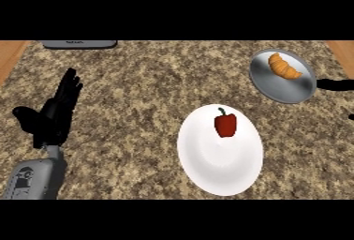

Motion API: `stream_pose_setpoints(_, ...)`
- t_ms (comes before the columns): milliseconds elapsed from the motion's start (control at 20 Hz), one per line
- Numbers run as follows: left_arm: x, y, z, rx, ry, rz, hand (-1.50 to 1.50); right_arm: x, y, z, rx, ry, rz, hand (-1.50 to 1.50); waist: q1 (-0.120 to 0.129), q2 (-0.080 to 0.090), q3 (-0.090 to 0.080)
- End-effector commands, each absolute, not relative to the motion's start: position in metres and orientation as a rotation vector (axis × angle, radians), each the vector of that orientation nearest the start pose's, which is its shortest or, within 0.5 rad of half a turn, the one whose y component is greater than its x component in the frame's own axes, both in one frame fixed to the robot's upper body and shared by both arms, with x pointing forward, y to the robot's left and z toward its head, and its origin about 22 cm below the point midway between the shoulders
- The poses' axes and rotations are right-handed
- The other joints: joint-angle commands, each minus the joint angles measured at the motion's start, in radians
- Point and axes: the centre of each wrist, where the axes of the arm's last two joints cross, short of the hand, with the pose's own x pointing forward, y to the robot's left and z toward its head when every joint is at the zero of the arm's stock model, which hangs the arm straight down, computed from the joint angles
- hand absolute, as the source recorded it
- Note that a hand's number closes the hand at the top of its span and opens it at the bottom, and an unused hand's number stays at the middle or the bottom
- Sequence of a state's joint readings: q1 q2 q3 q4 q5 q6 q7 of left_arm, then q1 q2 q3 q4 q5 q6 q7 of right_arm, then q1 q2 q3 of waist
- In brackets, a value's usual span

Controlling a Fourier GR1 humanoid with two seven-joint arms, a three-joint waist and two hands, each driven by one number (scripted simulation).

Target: Pick the croissant from the plate and place it in the pan

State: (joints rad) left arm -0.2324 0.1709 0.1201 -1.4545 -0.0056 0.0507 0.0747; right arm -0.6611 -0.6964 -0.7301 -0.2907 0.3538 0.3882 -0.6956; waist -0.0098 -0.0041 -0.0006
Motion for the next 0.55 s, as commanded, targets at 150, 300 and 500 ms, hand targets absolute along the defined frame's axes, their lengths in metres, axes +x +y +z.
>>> stream_pose_setpoints(150,0.29,0.273,0.038,0.221,-1.607,-0.028,0.0,0.275,-0.528,0.048,-0.316,-1.764,0.084,-1.5,-0.017,-0.007,-0.002)
stream_pose_setpoints(300,0.293,0.281,0.037,0.223,-1.602,-0.055,0.0,0.247,-0.537,0.041,-0.293,-1.74,0.11,-1.5,-0.02,-0.005,-0.002)
stream_pose_setpoints(500,0.276,0.278,0.041,0.233,-1.618,-0.047,0.0,0.242,-0.523,0.055,-0.365,-1.689,0.153,-1.5,-0.004,-0.003,-0.001)
